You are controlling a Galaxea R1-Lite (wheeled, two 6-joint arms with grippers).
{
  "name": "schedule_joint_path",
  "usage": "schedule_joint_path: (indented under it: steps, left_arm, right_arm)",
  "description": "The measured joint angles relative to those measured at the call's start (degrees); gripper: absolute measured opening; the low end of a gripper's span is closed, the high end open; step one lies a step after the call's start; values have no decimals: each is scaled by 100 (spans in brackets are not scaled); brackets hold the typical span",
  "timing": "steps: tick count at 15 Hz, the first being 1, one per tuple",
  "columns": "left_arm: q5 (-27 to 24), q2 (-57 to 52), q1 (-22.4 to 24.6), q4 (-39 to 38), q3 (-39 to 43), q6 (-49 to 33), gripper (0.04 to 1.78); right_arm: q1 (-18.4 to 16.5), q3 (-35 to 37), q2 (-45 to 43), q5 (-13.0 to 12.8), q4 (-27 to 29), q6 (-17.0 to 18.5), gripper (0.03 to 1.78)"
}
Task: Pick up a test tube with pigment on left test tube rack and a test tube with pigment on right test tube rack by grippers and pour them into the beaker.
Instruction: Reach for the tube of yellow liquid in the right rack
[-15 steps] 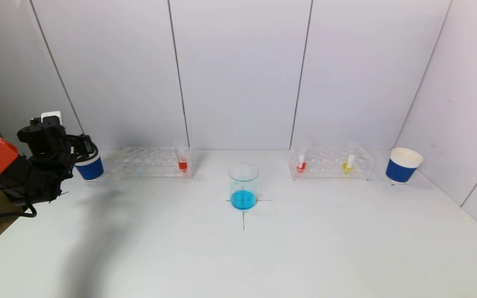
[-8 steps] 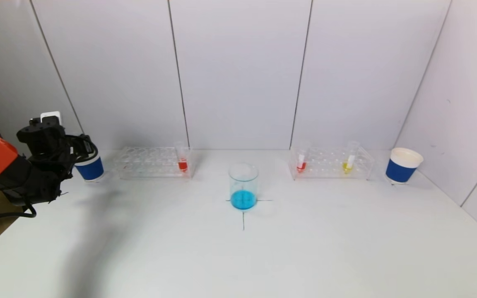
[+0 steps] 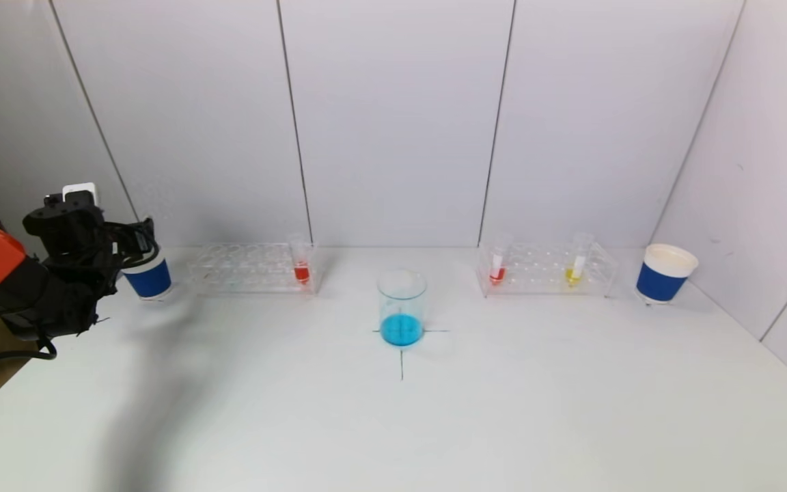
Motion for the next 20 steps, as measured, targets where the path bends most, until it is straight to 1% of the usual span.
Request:
schedule_joint_path:
  steps: [2, 4, 7, 10, 13, 16, 20]
  left_arm:
    - [0, -30, 7, 9, 5, 0, 168]
    - [-4, -105, 7, 28, 9, 6, 177]
    - [-161, -361, -13, 55, 83, 24, 177]
    - [-340, -928, -122, 110, 372, 44, 176]
    - [-572, -1876, -375, 317, 1014, 59, 176]
    - [-670, -3152, -756, 717, 1803, 106, 176]
    - [-678, -5237, -1291, 1613, 2921, 269, 176]
  right_arm:
    - [0, 0, 0, -2, 0, 1, 177]
    - [0, 0, 0, -2, 0, 4, 177]
    - [0, 0, 0, -2, 0, 0, 177]
    - [0, 0, 0, 0, 0, 1, 177]
    - [0, 0, 0, -2, 0, 0, 177]
    - [0, 0, 0, -2, 0, 0, 177]
    - [0, 0, 0, 0, 0, 1, 177]
